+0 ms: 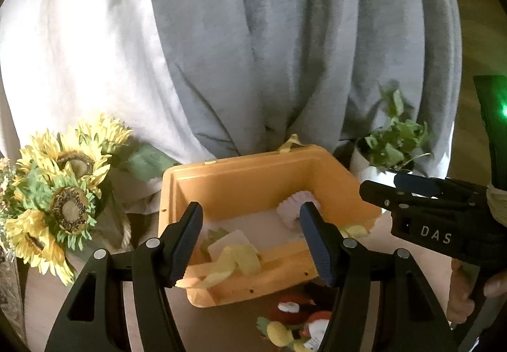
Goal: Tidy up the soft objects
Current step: 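Open both grippers to drop the napkin and hair band into the crate, then withdraw both tools from the crate and lower them toward the plush doll and bus pouch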
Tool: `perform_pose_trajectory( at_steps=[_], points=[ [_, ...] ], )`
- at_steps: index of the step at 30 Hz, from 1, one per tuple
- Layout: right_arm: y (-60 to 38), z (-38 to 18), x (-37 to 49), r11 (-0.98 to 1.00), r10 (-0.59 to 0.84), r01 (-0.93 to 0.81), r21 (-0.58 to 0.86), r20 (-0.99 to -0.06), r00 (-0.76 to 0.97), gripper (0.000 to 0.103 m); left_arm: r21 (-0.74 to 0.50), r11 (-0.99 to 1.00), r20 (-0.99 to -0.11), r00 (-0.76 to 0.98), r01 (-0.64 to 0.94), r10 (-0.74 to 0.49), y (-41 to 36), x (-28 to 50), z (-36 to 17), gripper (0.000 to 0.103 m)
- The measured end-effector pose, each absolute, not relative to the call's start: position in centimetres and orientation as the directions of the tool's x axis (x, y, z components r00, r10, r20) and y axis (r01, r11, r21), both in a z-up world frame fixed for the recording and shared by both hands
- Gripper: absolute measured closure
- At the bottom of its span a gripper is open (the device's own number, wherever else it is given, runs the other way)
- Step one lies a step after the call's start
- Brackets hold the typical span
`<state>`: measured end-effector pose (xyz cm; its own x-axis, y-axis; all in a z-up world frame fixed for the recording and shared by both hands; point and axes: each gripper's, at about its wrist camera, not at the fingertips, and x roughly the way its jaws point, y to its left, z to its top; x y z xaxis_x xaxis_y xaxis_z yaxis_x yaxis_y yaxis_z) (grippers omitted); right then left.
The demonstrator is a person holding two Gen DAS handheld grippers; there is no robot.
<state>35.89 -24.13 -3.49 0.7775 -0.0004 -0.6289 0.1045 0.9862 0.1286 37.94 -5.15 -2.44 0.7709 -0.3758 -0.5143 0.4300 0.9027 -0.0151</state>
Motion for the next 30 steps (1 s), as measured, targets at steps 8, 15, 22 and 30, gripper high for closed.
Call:
perform_pose_trajectory(
  at_steps=[8, 15, 22, 30],
  points=[
    [-24.3, -2.8, 31.8, 0.982, -0.027, 0.133, 0.134, -0.601, 0.799, 0.043, 0.0, 0.884, -0.487, 0.772, 0.468, -0.408, -5.4, 34.6, -2.1, 0.039],
    [-24.5, -3.3, 29.2, 0.978, -0.013, 0.135, 0.159, -0.6, 0.8, 0.043, 0.001, 0.868, -0.483, 0.76, 0.497, -0.435, -5.4, 32.3, -2.7, 0.039],
    [-24.4, -4.1, 27.6, 0.977, -0.017, 0.141, 0.16, -0.602, 0.799, 0.043, 0.027, 0.855, -0.494, 0.75, 0.518, -0.439, -5.6, 31.0, -3.7, 0.039],
    [-24.4, -5.7, 26.1, 0.976, -0.022, 0.153, 0.153, -0.633, 0.774, 0.036, 0.075, 0.83, -0.507, 0.738, 0.552, -0.445, -5.9, 29.5, -5.4, 0.039]
  ],
)
